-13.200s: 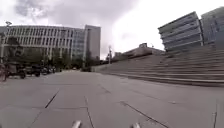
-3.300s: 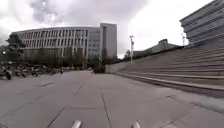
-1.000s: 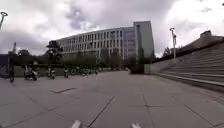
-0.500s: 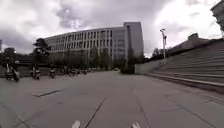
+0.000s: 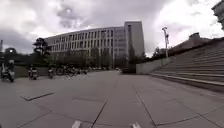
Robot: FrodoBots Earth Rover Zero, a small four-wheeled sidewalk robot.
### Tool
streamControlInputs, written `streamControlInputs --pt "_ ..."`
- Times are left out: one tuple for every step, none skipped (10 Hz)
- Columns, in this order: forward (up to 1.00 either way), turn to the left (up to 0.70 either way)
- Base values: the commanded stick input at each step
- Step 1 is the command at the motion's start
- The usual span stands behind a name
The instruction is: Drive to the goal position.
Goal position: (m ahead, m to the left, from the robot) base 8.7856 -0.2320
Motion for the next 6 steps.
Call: streamControlInputs --pt "0.7 0.0" --pt "0.7 0.0" --pt "0.7 0.0" --pt "0.7 0.0" --pt "0.7 0.0" --pt "0.7 0.0"
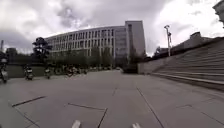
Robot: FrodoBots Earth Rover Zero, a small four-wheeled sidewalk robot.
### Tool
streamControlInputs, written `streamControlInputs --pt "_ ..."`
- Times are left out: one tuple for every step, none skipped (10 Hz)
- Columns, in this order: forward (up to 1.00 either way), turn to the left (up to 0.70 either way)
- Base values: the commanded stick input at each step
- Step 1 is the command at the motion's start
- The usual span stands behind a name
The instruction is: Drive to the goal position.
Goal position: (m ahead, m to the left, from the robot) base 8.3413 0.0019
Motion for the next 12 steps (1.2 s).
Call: streamControlInputs --pt "0.7 0.0" --pt "0.7 0.0" --pt "0.7 0.0" --pt "0.7 0.0" --pt "0.7 0.0" --pt "0.7 -0.12" --pt "0.7 -0.22" --pt "0.7 -0.31" --pt "0.7 -0.35" --pt "0.7 -0.12" --pt "0.7 0.0" --pt "0.7 0.0"
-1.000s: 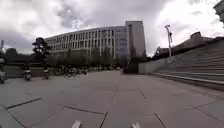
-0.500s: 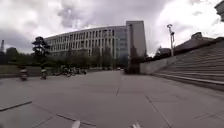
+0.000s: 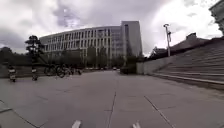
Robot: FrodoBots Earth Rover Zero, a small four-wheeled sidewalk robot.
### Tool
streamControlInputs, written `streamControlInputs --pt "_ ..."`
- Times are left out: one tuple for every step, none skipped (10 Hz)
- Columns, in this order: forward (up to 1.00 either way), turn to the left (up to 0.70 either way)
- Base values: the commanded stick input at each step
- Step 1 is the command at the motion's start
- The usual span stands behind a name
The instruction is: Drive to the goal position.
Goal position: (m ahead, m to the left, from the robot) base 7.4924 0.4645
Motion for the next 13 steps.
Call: streamControlInputs --pt "0.7 0.0" --pt "0.7 0.0" --pt "0.7 0.0" --pt "0.7 0.0" --pt "0.7 0.0" --pt "0.7 0.0" --pt "0.7 0.0" --pt "0.7 0.0" --pt "0.7 0.0" --pt "0.7 0.0" --pt "0.7 0.0" --pt "0.7 -0.03" --pt "0.7 -0.21"
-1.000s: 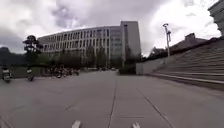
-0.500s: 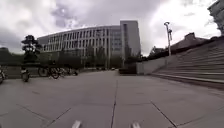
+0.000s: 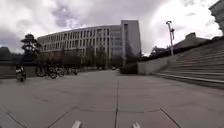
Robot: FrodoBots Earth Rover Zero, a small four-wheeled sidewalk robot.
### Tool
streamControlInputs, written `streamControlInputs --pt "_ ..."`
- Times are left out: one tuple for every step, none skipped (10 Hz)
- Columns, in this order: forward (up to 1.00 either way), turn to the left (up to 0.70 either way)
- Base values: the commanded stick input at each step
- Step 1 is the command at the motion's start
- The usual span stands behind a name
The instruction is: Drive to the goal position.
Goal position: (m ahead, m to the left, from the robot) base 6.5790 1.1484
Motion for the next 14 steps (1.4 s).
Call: streamControlInputs --pt "0.7 -0.34" --pt "0.7 -0.35" --pt "0.7 -0.35" --pt "0.7 -0.35" --pt "0.7 0.0" --pt "0.7 0.0" --pt "0.7 0.0" --pt "0.7 0.0" --pt "0.7 0.0" --pt "0.7 0.0" --pt "0.7 0.0" --pt "0.7 0.0" --pt "0.7 0.0" --pt "0.7 0.0"
